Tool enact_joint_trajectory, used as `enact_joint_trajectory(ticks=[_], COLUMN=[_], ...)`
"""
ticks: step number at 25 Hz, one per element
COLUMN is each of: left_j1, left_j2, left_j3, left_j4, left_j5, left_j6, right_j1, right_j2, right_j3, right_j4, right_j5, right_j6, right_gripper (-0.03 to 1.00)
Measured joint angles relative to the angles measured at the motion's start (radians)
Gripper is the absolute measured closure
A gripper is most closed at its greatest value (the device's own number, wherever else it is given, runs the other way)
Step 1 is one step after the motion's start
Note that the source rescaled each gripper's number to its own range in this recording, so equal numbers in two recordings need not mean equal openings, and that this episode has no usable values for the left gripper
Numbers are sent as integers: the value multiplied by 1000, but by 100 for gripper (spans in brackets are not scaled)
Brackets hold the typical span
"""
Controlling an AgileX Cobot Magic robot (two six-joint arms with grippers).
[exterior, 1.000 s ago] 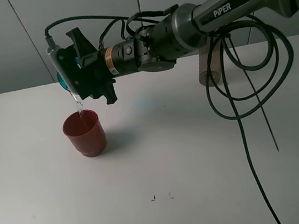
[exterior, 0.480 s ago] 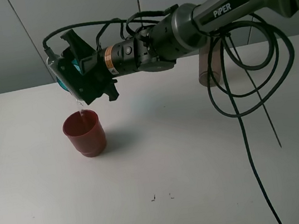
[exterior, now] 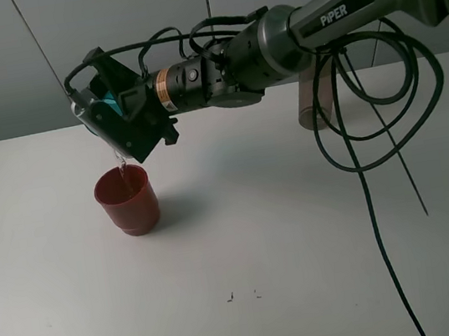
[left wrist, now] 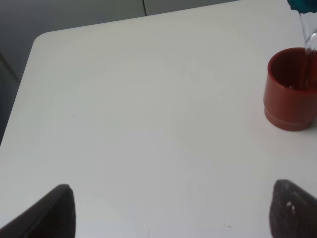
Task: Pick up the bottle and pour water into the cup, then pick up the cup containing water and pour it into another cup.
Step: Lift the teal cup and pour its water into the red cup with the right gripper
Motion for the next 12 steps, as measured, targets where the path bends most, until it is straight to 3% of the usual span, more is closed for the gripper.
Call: enact_joint_trajectory(ticks=[12], left_j1=[0], left_j2=[0], left_j3=[0], left_j4=[0], left_j5=[0], left_j6=[2], right_j1=[0], right_j2=[0], right_j3=[-2], right_j4=[54], right_j5=[-92], right_j6=[-135], right_gripper=[88])
